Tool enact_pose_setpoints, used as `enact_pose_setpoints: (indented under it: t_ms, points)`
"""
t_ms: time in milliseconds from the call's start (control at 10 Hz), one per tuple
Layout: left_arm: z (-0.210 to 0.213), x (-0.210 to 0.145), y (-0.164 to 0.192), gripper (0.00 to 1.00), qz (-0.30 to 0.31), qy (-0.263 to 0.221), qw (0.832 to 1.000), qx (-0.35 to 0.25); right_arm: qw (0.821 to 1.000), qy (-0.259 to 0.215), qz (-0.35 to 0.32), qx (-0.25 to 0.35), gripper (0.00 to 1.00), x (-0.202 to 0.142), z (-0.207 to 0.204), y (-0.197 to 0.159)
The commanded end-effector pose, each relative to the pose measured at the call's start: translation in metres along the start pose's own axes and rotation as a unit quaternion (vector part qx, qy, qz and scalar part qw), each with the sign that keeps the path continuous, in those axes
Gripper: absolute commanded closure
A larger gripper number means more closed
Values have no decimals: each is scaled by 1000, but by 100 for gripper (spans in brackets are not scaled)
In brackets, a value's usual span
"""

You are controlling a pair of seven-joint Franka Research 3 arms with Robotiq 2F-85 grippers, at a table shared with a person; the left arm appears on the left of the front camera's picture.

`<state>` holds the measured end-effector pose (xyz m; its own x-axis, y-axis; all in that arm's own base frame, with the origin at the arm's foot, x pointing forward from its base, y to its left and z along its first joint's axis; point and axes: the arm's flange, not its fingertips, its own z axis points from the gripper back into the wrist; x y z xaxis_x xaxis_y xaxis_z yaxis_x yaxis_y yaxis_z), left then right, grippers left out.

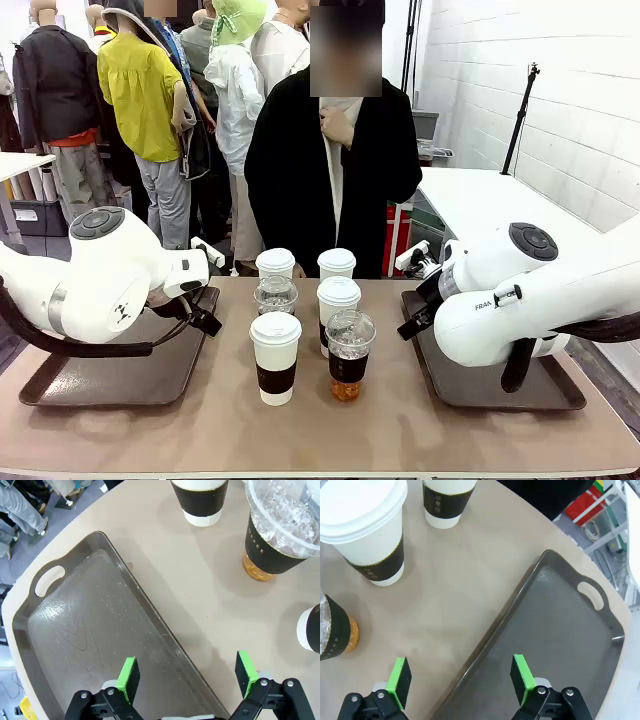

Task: Distribute the coffee onto the tray.
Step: Pick up one iced Americano and place it on the right Handle tray.

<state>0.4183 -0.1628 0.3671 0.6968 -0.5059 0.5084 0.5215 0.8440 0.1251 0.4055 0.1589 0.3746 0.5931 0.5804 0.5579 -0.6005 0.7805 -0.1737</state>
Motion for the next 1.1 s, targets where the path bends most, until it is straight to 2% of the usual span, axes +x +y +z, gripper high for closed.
enact_pose_setpoints:
  t_ms: [0, 1000]
  points:
    - [0, 0, 2, 0, 2, -2, 1000, 1, 1000, 1, 0, 3, 0, 0, -1, 1]
    - [0, 0, 0, 0, 0, 0, 1000, 0, 1000, 0, 0, 0, 0, 0, 0, 0]
